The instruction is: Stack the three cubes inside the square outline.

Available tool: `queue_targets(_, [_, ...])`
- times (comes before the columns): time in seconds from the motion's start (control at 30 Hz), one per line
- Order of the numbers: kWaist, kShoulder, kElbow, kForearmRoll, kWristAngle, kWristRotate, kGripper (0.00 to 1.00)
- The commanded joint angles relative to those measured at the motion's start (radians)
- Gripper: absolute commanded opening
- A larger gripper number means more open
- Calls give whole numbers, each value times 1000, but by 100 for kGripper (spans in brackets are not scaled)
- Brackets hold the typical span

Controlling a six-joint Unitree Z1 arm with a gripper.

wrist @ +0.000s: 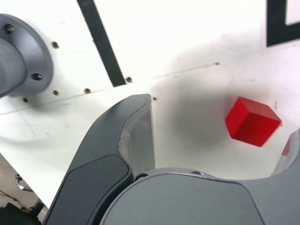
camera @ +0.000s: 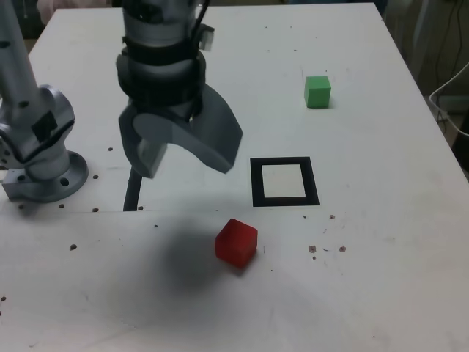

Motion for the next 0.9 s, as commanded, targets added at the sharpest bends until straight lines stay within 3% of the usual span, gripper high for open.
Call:
queue_targets(0.0, [-11, 28, -14, -7, 2, -5, 99])
queue_targets(0.47, [-137, 187, -97, -76, 2, -37, 98])
queue_targets(0.67, [-151, 242, -95, -97, -17, -42, 95])
queue_targets(0.87, [-151, 284, -79, -117, -12, -35, 92])
